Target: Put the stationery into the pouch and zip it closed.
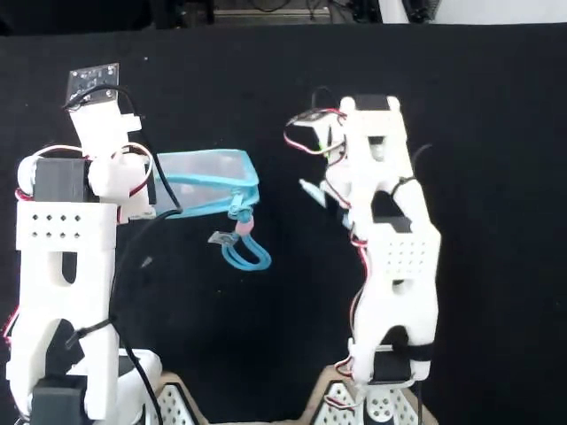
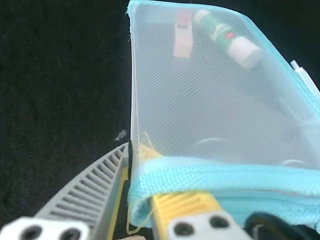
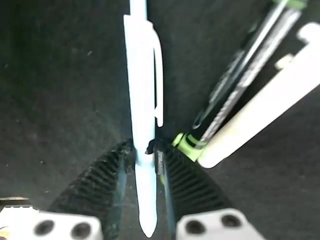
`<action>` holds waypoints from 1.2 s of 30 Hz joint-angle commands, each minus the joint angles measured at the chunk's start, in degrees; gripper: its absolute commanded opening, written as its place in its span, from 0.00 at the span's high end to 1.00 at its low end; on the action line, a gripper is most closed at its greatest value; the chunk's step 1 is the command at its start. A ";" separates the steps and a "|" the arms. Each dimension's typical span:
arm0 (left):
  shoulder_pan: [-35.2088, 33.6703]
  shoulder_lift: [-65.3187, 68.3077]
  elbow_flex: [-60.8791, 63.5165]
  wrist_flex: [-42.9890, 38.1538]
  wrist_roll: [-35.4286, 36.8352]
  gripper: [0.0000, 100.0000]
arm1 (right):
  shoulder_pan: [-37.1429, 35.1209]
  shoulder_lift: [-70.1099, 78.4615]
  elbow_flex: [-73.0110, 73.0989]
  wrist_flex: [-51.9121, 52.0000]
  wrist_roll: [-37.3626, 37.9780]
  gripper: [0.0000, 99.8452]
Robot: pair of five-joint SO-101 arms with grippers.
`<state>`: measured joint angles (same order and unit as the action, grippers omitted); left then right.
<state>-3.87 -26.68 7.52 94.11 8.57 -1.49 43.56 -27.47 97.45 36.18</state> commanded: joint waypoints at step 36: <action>-0.04 0.62 2.77 -0.88 -0.53 0.97 | -13.71 -43.74 57.98 -37.80 -6.07 0.82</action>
<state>-3.87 -26.77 8.92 93.93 8.57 -14.59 2.95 28.62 67.74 30.46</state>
